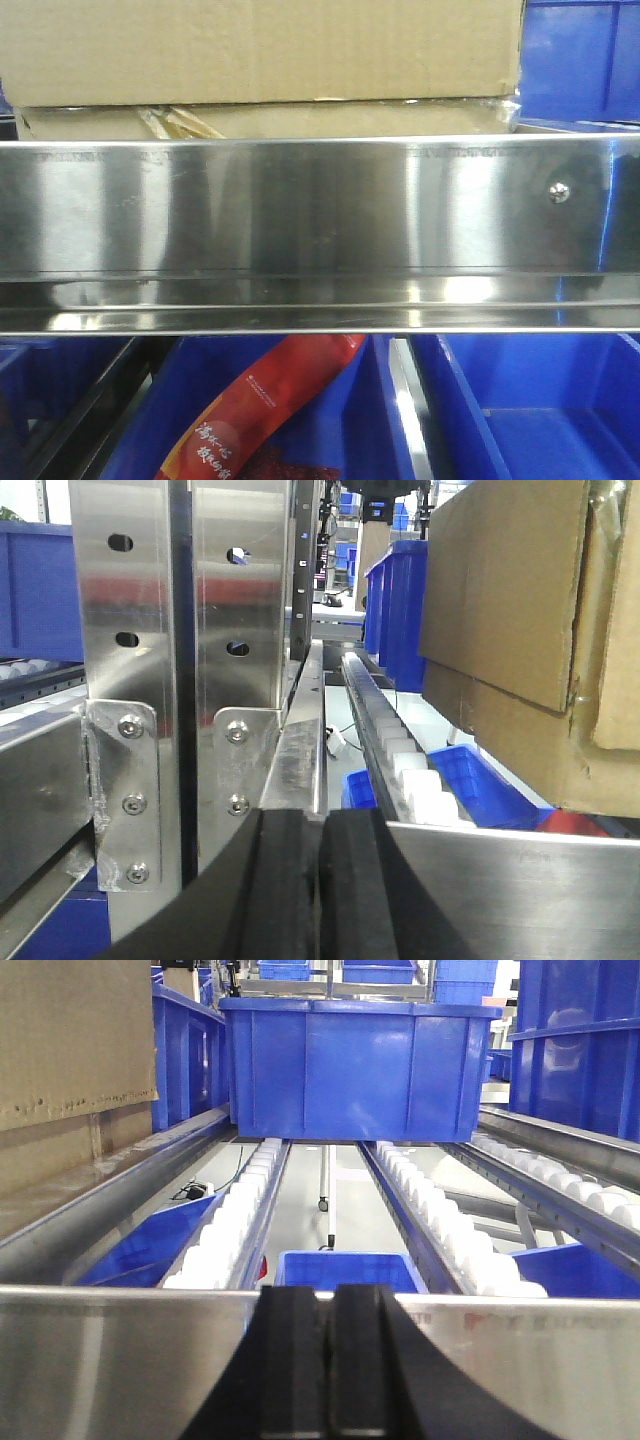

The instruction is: Grab carton from right shelf to conveyor

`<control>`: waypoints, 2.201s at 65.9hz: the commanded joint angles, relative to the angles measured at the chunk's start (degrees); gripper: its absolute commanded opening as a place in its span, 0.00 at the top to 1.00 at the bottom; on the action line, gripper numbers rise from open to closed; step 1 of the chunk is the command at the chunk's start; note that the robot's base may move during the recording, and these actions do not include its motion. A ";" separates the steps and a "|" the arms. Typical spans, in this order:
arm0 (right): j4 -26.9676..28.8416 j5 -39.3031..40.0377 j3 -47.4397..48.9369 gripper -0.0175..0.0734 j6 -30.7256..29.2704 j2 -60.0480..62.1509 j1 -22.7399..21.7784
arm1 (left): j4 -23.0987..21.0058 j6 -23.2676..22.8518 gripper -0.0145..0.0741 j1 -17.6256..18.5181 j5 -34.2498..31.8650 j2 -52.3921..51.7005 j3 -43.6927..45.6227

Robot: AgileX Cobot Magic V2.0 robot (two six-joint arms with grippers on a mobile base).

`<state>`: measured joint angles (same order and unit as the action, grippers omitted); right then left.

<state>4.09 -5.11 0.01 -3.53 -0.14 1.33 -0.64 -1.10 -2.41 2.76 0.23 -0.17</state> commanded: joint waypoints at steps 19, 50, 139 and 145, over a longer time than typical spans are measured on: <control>0.16 1.31 -0.01 0.89 -0.31 0.14 0.03 | -0.47 0.09 0.81 0.30 -0.77 -0.23 0.17; 0.16 6.22 -0.01 0.89 -0.31 0.14 0.01 | -0.47 0.09 0.81 0.30 -4.75 -0.23 0.17; 3.09 -37.49 69.24 0.20 -0.98 -49.25 16.01 | 1.78 0.31 0.37 20.81 35.18 49.76 68.46; 3.19 -43.55 78.62 0.20 -0.98 -57.52 16.37 | 1.53 -1.48 0.37 20.81 42.59 57.37 78.22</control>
<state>7.34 -44.14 71.22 -3.98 -51.46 17.30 1.50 -1.26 17.94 40.20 52.60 70.86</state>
